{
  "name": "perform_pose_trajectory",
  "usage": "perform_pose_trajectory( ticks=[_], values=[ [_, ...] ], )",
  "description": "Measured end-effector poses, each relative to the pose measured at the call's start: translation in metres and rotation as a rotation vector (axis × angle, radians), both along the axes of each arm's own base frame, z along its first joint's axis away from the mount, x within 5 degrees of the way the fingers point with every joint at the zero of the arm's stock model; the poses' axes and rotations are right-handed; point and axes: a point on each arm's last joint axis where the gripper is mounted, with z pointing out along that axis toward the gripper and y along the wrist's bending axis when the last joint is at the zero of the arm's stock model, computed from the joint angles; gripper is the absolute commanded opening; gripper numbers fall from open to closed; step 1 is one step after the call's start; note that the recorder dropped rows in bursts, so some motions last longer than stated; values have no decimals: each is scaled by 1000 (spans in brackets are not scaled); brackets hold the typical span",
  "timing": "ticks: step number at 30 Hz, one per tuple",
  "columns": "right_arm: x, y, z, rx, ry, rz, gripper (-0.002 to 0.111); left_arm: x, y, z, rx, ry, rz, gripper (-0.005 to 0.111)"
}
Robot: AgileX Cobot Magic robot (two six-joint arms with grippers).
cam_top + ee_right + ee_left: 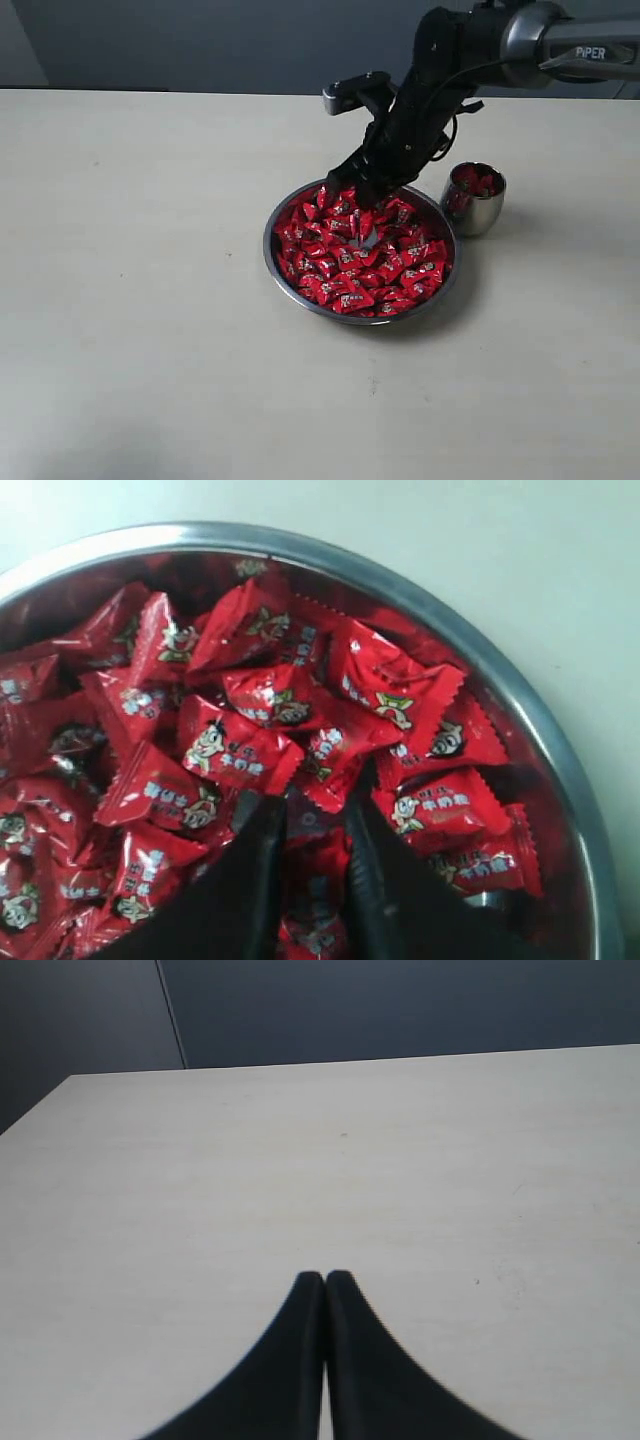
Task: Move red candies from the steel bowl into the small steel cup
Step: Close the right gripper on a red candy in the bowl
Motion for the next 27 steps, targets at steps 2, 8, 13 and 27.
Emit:
perform_pose_trajectory(
  ticks=[2, 8, 13, 27],
  values=[
    [0, 0, -2, -2, 4, 0, -1, 0, 0, 0, 0, 0, 0, 0],
    [1, 0, -3, -2, -1, 0, -1, 0, 0, 0, 0, 0, 0, 0],
    [1, 0, -3, 1, -8, -2, 5, 0, 0, 0, 0, 0, 0, 0],
    [1, 2, -14, 6, 23, -14, 27, 0, 0, 0, 0, 0, 0, 0]
  ],
)
